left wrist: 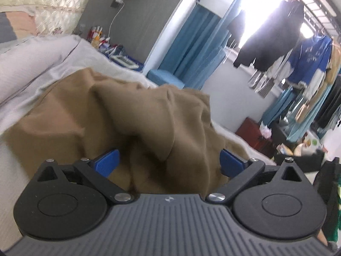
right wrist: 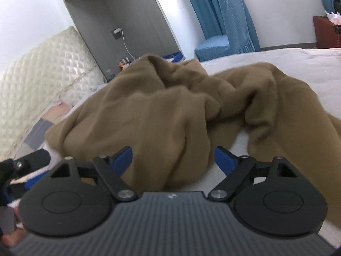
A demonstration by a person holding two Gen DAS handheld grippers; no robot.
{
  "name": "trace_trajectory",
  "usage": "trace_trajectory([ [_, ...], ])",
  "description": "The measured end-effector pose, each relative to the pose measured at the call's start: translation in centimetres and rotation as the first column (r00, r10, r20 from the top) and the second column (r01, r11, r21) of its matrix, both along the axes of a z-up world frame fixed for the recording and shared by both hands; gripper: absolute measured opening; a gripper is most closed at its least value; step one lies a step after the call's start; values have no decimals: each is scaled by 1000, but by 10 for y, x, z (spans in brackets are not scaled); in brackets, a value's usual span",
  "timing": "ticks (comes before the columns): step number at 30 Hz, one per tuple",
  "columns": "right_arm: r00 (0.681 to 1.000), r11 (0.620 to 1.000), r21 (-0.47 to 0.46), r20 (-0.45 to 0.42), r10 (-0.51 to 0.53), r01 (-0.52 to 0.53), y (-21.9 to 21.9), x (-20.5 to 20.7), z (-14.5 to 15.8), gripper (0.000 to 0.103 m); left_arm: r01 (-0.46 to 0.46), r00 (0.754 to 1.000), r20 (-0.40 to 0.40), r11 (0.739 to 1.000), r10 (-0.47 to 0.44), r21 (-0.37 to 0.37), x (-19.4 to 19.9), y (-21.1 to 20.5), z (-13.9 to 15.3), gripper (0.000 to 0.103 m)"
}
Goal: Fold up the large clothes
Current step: 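Reach both grippers to the brown sweatshirt and close on its fabric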
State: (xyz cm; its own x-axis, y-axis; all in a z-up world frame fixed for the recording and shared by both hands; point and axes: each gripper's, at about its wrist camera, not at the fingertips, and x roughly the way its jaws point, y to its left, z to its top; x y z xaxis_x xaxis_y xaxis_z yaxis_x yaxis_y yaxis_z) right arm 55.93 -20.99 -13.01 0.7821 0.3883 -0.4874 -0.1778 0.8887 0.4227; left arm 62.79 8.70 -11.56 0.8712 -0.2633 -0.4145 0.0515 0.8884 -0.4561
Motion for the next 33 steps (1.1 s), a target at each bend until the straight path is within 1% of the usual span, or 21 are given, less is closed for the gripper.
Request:
trace_trajectory([
  [2, 1000, 1000, -6, 16, 2, -1, 2, 19, 0, 86, -10, 1000, 7, 1000, 10, -1, 20, -3, -2, 100],
  [5, 999, 1000, -20, 36, 11, -10, 9, 43, -3, 86, -63, 997, -34, 997, 62, -34, 48, -2, -8, 92],
  [6, 999, 1000, -15, 46, 14, -13, 11, 48, -4, 86, -94, 995, -48, 994, 91, -48, 57, 0, -12, 88],
  [7, 999, 1000, 1, 44, 20, -21, 12, 52, -5, 85, -120, 991, -61, 991, 116, -58, 56, 2, -14, 78],
  [9, 999, 997, 72, 22, 35, -36, 9, 55, -4, 74, -163, 983, -103, 983, 155, -84, 65, 9, -18, 63],
  [10, 999, 996, 88, 17, 34, -36, 8, 52, -1, 60, -176, 980, -115, 978, 164, -107, 66, 14, -18, 56],
  [11, 999, 995, 93, 16, 46, -47, 7, 48, 3, 46, -180, 979, -122, 976, 165, -121, 66, 17, -17, 52],
  [12, 999, 994, 100, 10, 53, -54, 4, 47, 5, 42, -181, 978, -125, 975, 165, -127, 65, 18, -15, 48],
  [13, 998, 992, 113, 2, 62, -62, 2, 43, 10, 33, -179, 979, -122, 977, 165, -118, 62, 18, -10, 43],
  [14, 997, 991, 116, 1, 72, -71, 2, 38, 15, 28, -172, 980, -119, 980, 159, -102, 57, 17, -5, 40],
  [15, 997, 991, 111, 6, 78, -79, 2, 31, 21, 26, -167, 981, -114, 982, 157, -87, 53, 16, 1, 36],
  [16, 996, 991, 97, 12, 87, -88, 3, 23, 27, 24, -166, 982, -103, 984, 158, -67, 43, 14, 9, 34],
  [18, 994, 992, 68, 32, 104, -106, 7, 4, 40, 21, -165, 983, -93, 985, 159, -51, 30, 15, 26, 33],
  [21, 989, 991, 21, 74, 127, -129, 11, -31, 62, 20, -156, 985, -88, 984, 149, -80, -10, 17, 46, 32],
  [23, 985, 991, 7, 104, 134, -136, 8, -57, 78, 20, -144, 988, -68, 985, 138, -91, -39, 18, 62, 31],
  [27, 977, 989, 5, 150, 149, -151, -5, -124, 107, 20, -126, 992, -13, 988, 125, -95, -113, 14, 93, 31],
  [30, 974, 988, -10, 163, 156, -156, -14, -173, 118, 20, -107, 994, 21, 991, 109, -79, -174, 7, 110, 31],
  [31, 975, 987, -7, 159, 157, -158, -17, -191, 118, 20, -98, 994, 36, 993, 101, -70, -195, 4, 114, 30],
  [33, 980, 989, 19, 140, 143, -147, -27, -219, 115, 20, -74, 996, 51, 997, 74, -18, -230, -8, 118, 30],
])
